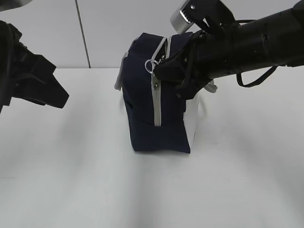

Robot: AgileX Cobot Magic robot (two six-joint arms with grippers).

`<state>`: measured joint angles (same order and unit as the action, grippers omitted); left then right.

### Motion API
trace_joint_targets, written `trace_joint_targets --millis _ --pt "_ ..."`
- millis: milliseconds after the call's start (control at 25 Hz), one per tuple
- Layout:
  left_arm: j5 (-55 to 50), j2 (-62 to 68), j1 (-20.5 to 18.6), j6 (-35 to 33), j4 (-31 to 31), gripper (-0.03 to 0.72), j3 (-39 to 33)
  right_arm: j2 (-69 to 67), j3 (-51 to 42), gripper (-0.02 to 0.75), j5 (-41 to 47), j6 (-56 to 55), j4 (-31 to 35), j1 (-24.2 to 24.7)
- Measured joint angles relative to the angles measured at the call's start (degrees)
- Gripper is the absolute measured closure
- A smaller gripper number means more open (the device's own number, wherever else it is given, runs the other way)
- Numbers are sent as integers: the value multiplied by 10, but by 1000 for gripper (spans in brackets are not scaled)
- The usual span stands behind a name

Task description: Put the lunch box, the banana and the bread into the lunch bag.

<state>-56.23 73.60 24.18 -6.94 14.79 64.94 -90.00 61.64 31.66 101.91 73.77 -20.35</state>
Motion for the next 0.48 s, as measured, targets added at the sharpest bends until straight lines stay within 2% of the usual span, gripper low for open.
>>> trace_joint_targets --millis 480 --pt "1 0 0 0 0 379 0 0 11 738 -37 0 57 0"
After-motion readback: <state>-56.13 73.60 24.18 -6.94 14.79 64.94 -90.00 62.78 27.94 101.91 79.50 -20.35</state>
